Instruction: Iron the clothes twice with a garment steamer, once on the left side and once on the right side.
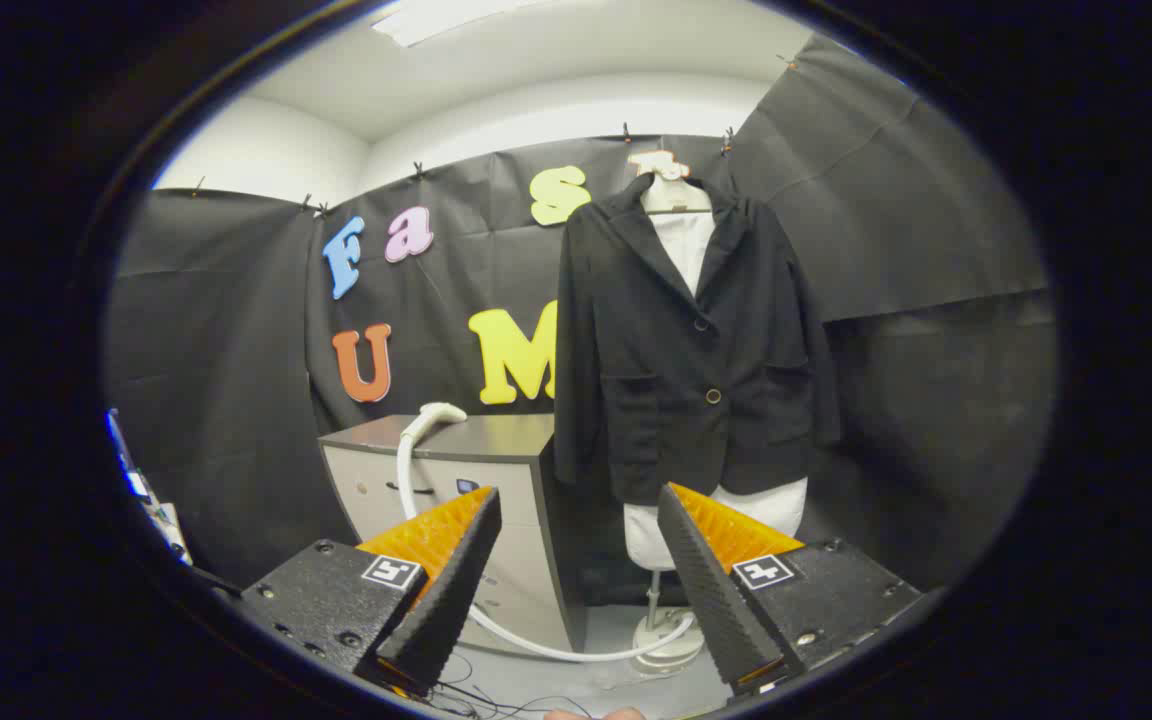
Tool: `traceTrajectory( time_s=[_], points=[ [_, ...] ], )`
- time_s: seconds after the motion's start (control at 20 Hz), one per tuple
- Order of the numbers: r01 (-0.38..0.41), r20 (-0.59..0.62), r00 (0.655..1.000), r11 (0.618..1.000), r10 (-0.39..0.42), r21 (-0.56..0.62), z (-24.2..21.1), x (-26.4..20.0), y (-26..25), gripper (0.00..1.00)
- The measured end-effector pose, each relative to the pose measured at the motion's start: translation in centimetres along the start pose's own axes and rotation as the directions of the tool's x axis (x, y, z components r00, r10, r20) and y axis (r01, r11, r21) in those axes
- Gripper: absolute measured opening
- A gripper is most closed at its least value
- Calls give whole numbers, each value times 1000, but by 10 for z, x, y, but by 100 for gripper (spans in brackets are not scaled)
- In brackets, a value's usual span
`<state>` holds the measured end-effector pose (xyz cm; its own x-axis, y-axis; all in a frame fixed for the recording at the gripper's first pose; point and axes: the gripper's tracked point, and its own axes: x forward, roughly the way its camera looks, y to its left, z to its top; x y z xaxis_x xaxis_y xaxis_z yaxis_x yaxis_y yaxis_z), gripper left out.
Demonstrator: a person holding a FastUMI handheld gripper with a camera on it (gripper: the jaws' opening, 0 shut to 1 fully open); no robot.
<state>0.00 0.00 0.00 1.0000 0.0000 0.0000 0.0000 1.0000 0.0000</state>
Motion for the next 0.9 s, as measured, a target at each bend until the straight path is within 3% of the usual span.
traceTrajectory(
  time_s=[0.8, 0.9],
  points=[
    [145, -37, 989, 989, -144, 15, 8, 30, 60, 98],
    [191, -21, 981, 981, -191, 12, 15, 35, 62, 98]
  ],
)
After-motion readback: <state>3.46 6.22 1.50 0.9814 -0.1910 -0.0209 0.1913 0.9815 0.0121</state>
